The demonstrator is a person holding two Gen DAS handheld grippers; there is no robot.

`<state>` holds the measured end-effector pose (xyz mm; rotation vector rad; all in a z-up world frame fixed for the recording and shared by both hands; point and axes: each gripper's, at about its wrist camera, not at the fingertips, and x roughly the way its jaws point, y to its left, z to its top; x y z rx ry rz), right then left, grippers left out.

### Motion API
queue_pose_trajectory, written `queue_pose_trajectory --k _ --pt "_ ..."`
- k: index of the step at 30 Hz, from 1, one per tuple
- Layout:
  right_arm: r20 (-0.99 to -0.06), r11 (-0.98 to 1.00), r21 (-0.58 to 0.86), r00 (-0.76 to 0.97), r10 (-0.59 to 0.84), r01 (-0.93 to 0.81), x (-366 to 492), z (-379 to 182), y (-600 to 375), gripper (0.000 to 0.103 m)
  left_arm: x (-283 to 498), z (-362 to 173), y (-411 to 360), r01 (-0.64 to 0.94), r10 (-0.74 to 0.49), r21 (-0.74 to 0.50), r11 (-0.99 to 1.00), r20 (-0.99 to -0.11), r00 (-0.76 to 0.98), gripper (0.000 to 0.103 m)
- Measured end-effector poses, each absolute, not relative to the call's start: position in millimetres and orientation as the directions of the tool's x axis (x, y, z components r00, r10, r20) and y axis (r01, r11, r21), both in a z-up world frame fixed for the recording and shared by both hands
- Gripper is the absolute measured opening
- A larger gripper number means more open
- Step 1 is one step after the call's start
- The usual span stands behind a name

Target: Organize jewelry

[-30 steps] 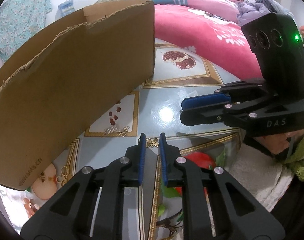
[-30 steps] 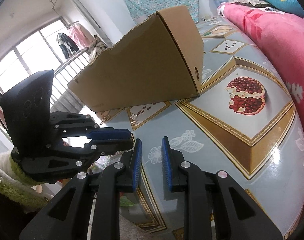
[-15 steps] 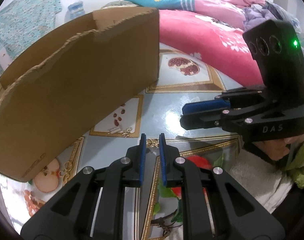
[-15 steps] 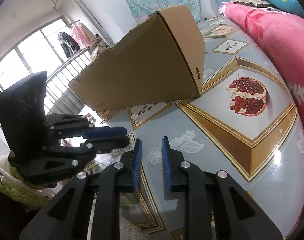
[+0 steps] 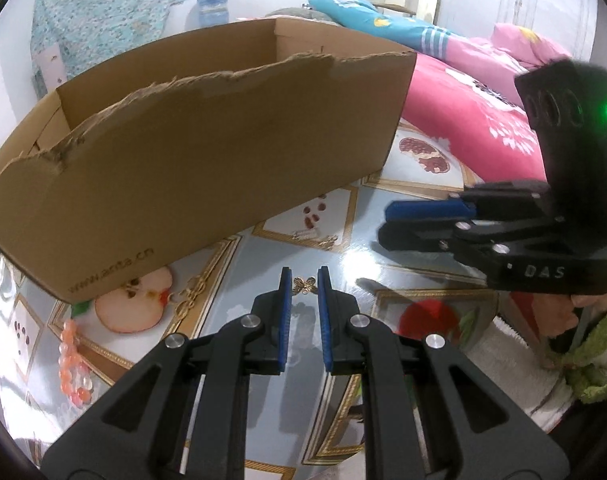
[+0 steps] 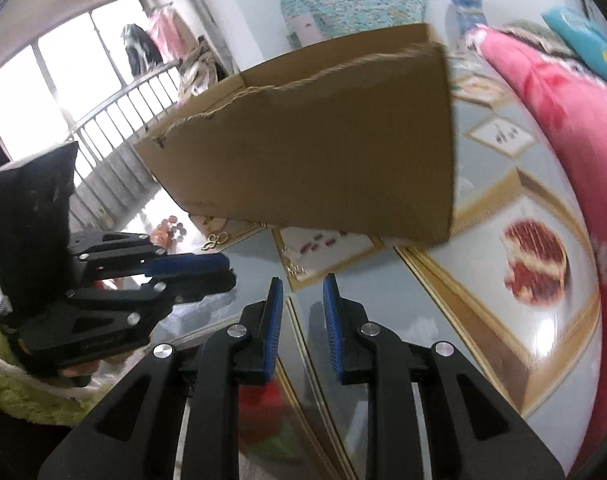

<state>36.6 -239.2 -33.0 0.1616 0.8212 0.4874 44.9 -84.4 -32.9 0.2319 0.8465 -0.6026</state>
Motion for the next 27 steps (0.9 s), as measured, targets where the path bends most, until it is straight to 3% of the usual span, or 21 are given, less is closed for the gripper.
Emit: queue_pose_trajectory --k 16,27 --pt "-0.742 0.931 0.039 0.614 0.270 -0.362 55.4 -37.6 -187.6 0.020 48.1 -37.1 -65.8 0.560 -0.462 -0.129 0.819 -0.726 0.509 0.012" --pt "-0.750 0.935 0.049 0.605 0.267 -0.352 57.2 -37.0 -189.4 0.016 49.4 -40.3 -60.7 0.557 -0.480 -0.154 0.816 -0.719 0.504 0.012"
